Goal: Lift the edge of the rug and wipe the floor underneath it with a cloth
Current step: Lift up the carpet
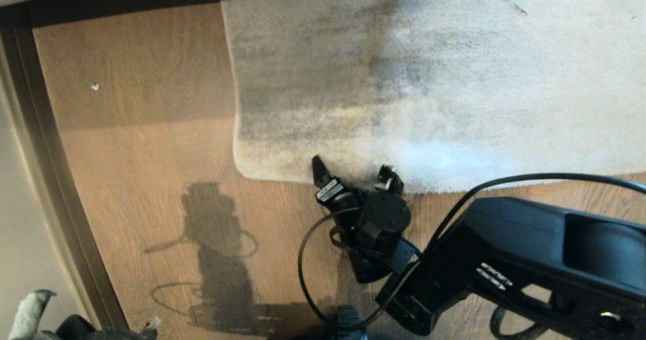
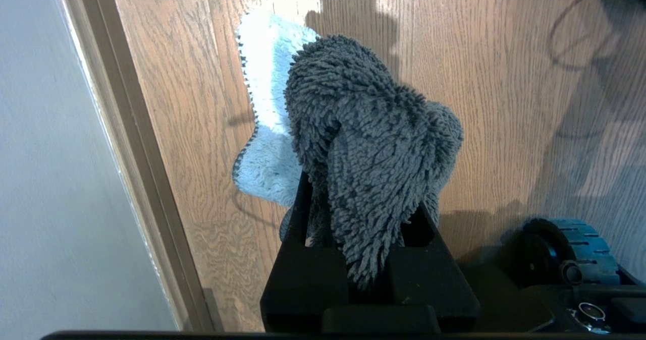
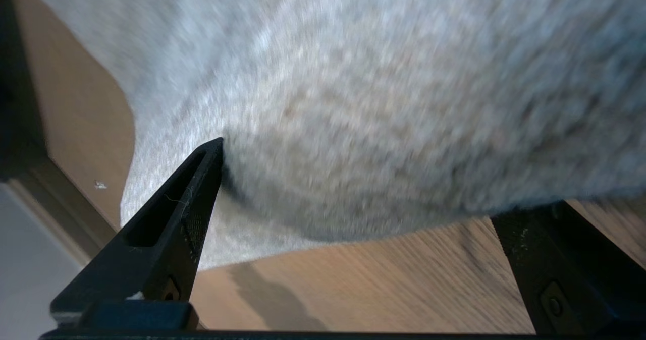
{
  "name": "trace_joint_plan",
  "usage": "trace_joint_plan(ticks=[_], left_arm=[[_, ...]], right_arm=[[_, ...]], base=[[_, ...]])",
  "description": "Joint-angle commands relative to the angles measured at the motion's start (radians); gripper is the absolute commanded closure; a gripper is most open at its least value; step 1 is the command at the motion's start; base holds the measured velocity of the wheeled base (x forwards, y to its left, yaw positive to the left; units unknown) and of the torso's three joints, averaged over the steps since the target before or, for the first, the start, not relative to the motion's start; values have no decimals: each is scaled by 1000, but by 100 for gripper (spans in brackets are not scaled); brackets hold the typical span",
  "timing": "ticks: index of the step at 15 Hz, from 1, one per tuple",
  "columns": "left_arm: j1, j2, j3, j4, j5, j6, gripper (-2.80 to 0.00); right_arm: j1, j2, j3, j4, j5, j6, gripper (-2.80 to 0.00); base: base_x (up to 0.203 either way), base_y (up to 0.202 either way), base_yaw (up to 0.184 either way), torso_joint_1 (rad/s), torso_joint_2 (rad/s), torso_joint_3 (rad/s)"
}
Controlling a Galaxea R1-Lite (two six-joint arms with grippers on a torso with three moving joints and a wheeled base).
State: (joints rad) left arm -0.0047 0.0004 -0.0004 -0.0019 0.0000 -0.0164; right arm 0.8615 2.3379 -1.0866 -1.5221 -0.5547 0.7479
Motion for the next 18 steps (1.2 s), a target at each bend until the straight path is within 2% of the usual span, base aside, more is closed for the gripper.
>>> trace_joint_plan(ticks=[1,8,10,15,18], left_arm=[[0,0,0,0,0,0,0],[0,0,0,0,0,0,0],[0,0,0,-1,0,0,0],[0,0,0,-1,0,0,0],[0,0,0,0,0,0,0]], right_arm=[[2,-104,68,-9,-4,4,-280],[-4,-270,290,55,-6,0,-280],[-41,-272,310,59,-8,-1,-280],[-210,-228,304,76,-8,2,-280],[-238,-213,279,74,-8,2,-280]], base=[[0,0,0,0,0,0],[0,0,0,0,0,0],[0,0,0,0,0,0],[0,0,0,0,0,0],[0,0,0,0,0,0]])
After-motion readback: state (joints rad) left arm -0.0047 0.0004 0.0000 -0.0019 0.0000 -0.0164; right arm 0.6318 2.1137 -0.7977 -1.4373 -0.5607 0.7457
